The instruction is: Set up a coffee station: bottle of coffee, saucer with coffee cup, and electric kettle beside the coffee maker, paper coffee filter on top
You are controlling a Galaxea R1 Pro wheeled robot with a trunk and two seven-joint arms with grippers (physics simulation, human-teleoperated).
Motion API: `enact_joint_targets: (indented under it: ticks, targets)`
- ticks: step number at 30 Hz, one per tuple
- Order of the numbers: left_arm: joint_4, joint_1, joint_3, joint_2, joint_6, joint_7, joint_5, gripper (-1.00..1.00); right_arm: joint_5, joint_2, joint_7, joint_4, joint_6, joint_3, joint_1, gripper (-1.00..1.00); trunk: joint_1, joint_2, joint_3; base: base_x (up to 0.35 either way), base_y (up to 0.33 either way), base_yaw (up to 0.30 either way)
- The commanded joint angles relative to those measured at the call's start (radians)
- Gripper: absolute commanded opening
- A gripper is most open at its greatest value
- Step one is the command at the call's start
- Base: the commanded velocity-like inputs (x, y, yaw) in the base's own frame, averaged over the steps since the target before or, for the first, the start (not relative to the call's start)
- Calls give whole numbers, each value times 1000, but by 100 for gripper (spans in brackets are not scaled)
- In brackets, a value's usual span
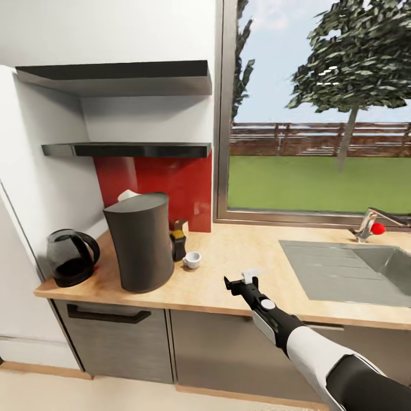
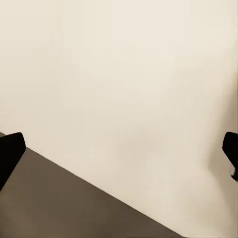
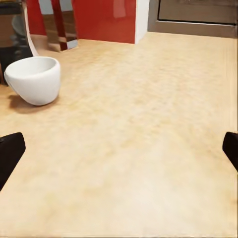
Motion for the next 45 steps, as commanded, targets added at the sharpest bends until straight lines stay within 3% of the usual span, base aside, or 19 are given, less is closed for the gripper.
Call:
enact_joint_targets:
  ticks: [1, 12, 26, 28, 31, 34, 35, 41, 43, 44, 45]
  targets:
    - [-4, 0, 9, 0, -8, 3, -10, 100, -11, 0, 3, 2, -6, 6, 0, 100, 0, -1, 0, 0, 0, -257]
    - [-23, 0, 10, -12, -37, 3, -11, 100, -12, 0, 3, 2, -7, 6, 0, 100, 0, -1, 6, -9, 0, -257]
    - [-70, 0, 9, -22, -43, 3, -12, 100, -14, 0, -2, 2, -22, 2, 5, 100, 0, -1, 14, -203, 0, -257]
    - [-72, 1, 7, -23, -43, 3, -12, 100, -17, 0, -53, 8, -68, 1, 18, 100, 0, -1, 15, -9, 0, -257]
    - [-72, 1, 3, -23, -43, 1, -14, 100, -28, 2, -150, 31, -110, 0, 65, 100, 0, -1, 17, -3, 0, -257]
    - [-72, 1, 0, -23, -43, -1, -16, 100, -37, 1, -263, 47, -226, -1, 138, 100, 0, -1, 19, -1, 0, -257]
    - [-73, 1, -1, -23, -43, -3, -17, 100, -39, 1, -312, 62, -270, -1, 187, 100, 0, -1, 19, 0, 0, -257]
    - [-73, 1, -1, -23, -43, -4, -17, 100, -85, 4, -407, 102, -298, 0, 298, 100, 0, -1, 23, 0, 0, -255]
    - [-72, 1, -1, -25, -43, -5, -17, 100, -112, 5, -416, 109, -279, 1, 338, 100, 0, -1, 24, 0, 0, -201]
    - [-72, 1, -1, -30, -44, -6, -16, 100, -125, 17, -418, 151, -121, 1, 369, 100, 0, -1, 24, 0, 0, -33]
    - [-72, 1, -1, -32, -44, -6, -16, 100, -126, 20, -417, 165, -58, 1, 372, 100, 0, -1, 24, 0, 0, -21]
